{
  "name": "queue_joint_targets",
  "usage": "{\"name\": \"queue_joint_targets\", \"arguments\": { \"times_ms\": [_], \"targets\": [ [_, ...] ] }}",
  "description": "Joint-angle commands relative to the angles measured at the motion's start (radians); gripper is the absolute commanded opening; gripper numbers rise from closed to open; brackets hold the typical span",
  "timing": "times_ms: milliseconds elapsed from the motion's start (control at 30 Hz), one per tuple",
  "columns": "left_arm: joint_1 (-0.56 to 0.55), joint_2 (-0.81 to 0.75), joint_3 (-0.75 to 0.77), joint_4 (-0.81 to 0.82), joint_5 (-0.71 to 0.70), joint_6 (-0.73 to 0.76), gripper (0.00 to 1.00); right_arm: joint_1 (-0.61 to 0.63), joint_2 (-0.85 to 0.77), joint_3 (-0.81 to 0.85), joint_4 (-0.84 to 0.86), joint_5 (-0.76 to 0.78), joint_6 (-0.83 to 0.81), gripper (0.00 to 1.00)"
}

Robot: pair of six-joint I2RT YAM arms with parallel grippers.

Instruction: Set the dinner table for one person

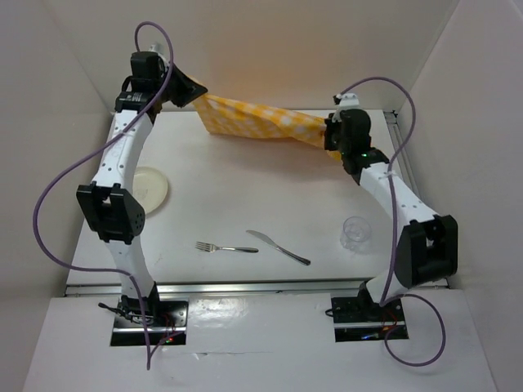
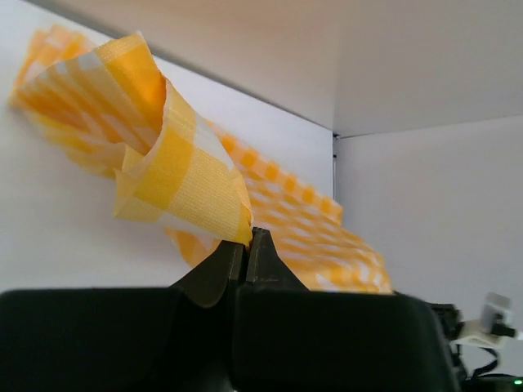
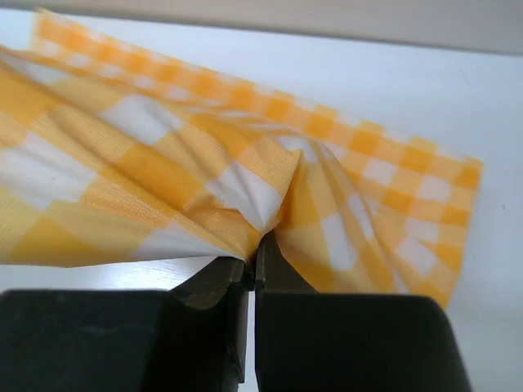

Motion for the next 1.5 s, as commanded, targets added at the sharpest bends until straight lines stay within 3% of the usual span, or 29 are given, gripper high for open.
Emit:
{"name": "queue_joint_targets", "arguments": {
  "times_ms": [0, 33, 100, 167, 200, 267, 500, 633, 800, 900, 1033, 1133, 1200, 1267, 1300, 1333, 1467],
  "targets": [
    [0.028, -0.080, -0.084, 0.035, 0.001, 0.051, 0.00, -0.114, -0.106, 0.011, -0.032, -0.329, -0.033, 0.00],
    [0.029, -0.114, -0.160, 0.047, 0.001, 0.069, 0.00, -0.151, -0.107, -0.005, -0.052, -0.433, 0.037, 0.10],
    [0.029, -0.153, -0.257, 0.073, 0.010, 0.080, 0.00, -0.249, -0.087, -0.036, -0.114, -0.478, 0.137, 0.40],
    [0.010, -0.212, -0.424, 0.110, 0.044, 0.080, 0.00, -0.301, -0.026, 0.027, -0.203, -0.510, 0.252, 0.76],
    [-0.028, -0.228, -0.473, 0.129, 0.044, 0.080, 0.00, -0.301, 0.047, 0.068, -0.319, -0.510, 0.280, 0.82],
    [-0.072, -0.249, -0.555, 0.129, -0.003, 0.110, 0.00, -0.289, 0.094, 0.153, -0.397, -0.527, 0.320, 0.88],
    [-0.129, -0.249, -0.594, 0.081, -0.074, 0.152, 0.00, -0.160, -0.050, 0.060, -0.356, -0.409, 0.371, 0.90],
    [-0.129, -0.304, -0.626, 0.058, -0.155, 0.175, 0.00, -0.131, -0.050, 0.060, -0.458, -0.336, 0.380, 0.90],
    [-0.129, -0.341, -0.702, 0.046, -0.270, 0.184, 0.00, -0.074, -0.119, -0.075, -0.495, -0.305, 0.452, 0.76],
    [-0.073, -0.351, -0.753, 0.019, -0.321, 0.164, 0.00, -0.074, -0.189, -0.163, -0.448, -0.352, 0.493, 0.74],
    [0.016, -0.407, -0.856, 0.044, -0.350, 0.126, 0.00, -0.074, -0.157, -0.163, -0.460, -0.352, 0.504, 0.72],
    [0.053, -0.447, -0.891, 0.087, -0.307, 0.114, 0.00, -0.074, -0.092, -0.142, -0.460, -0.322, 0.504, 0.55],
    [0.062, -0.435, -0.881, 0.066, -0.298, 0.114, 0.00, -0.084, -0.036, -0.129, -0.460, -0.322, 0.490, 0.50],
    [0.062, -0.423, -0.871, 0.057, -0.298, 0.123, 0.00, -0.084, 0.034, -0.100, -0.457, -0.341, 0.464, 0.56],
    [0.062, -0.423, -0.871, 0.057, -0.298, 0.123, 0.00, -0.084, 0.054, -0.086, -0.466, -0.342, 0.464, 0.71],
    [0.062, -0.423, -0.871, 0.057, -0.298, 0.123, 0.00, -0.084, 0.070, -0.076, -0.466, -0.342, 0.464, 0.77],
    [0.062, -0.423, -0.850, 0.046, -0.310, 0.132, 0.00, -0.096, 0.045, -0.140, -0.449, -0.342, 0.509, 0.84]
  ]
}}
